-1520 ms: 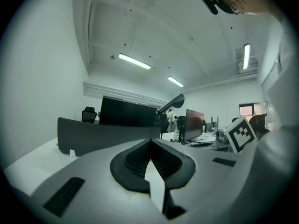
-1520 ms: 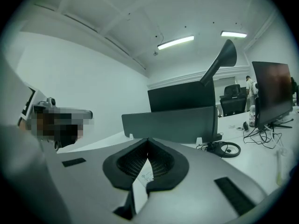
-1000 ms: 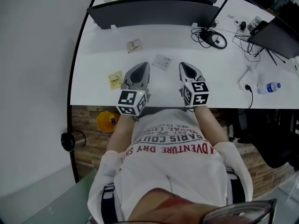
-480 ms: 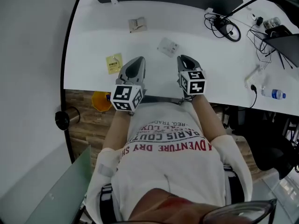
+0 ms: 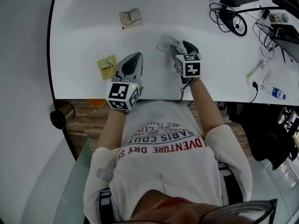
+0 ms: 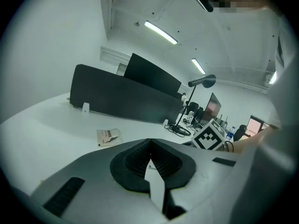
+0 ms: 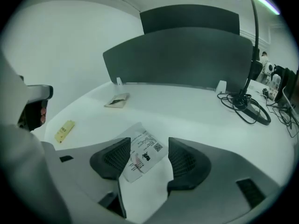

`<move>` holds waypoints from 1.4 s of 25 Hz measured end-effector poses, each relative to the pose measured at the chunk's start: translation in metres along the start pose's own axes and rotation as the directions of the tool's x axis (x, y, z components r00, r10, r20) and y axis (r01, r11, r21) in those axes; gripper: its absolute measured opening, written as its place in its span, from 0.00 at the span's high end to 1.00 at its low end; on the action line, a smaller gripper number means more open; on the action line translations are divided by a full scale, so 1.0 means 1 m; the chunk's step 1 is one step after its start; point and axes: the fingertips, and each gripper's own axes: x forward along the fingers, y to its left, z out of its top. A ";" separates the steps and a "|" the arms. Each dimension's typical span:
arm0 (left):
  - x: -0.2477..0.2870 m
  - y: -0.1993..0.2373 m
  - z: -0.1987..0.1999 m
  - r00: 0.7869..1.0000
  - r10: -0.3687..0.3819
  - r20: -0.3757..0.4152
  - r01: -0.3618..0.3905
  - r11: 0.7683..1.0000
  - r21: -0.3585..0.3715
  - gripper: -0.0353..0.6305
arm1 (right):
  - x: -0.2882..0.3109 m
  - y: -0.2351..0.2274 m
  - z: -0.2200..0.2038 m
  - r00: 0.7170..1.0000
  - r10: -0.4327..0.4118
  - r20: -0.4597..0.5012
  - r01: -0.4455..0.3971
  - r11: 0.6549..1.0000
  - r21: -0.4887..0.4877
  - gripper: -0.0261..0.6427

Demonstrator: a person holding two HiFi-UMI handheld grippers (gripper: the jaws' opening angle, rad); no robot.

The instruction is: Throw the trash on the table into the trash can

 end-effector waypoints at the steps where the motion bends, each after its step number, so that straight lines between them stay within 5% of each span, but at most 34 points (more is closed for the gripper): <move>1: 0.005 0.003 -0.004 1.000 -0.006 -0.011 0.006 1.000 -0.003 0.91 | 0.009 -0.004 -0.002 1.000 -0.009 -0.019 0.009 1.000 0.002 0.59; 8: 0.023 0.014 -0.028 0.997 -0.031 -0.069 0.027 0.998 -0.057 0.91 | 0.025 -0.018 -0.013 0.997 -0.050 -0.064 0.049 0.999 -0.015 0.61; 9: 0.025 0.013 -0.031 0.997 -0.034 -0.074 0.029 0.998 -0.061 0.91 | 0.025 -0.019 -0.012 0.997 -0.052 -0.060 0.051 0.998 -0.021 0.65; 10: 0.026 0.013 -0.033 0.996 -0.037 -0.077 0.032 0.998 -0.062 0.91 | 0.026 -0.021 -0.011 0.997 -0.055 -0.055 0.053 0.998 -0.030 0.83; 13: 0.026 0.006 -0.033 0.996 -0.044 -0.080 0.040 0.998 -0.050 0.91 | 0.028 -0.019 -0.010 0.997 -0.049 -0.055 0.045 0.997 -0.067 0.90; 20: 0.002 -0.008 -0.023 1.000 0.004 -0.026 -0.004 1.000 -0.029 0.91 | -0.001 0.008 -0.004 0.997 0.082 0.006 -0.082 0.997 -0.015 0.91; 25: -0.051 -0.015 -0.029 0.988 0.143 0.059 -0.138 0.988 -0.069 0.91 | -0.039 0.062 0.013 0.964 0.251 0.088 -0.245 0.967 -0.066 0.91; 30: -0.140 -0.007 -0.051 0.925 0.361 0.121 -0.343 0.928 -0.143 0.91 | -0.061 0.146 0.015 0.903 0.423 0.080 -0.400 0.893 -0.204 0.91; 35: -0.240 0.033 -0.089 0.808 0.575 0.131 -0.529 0.805 -0.269 0.91 | -0.064 0.258 0.006 0.819 0.574 0.001 -0.544 0.776 -0.320 0.91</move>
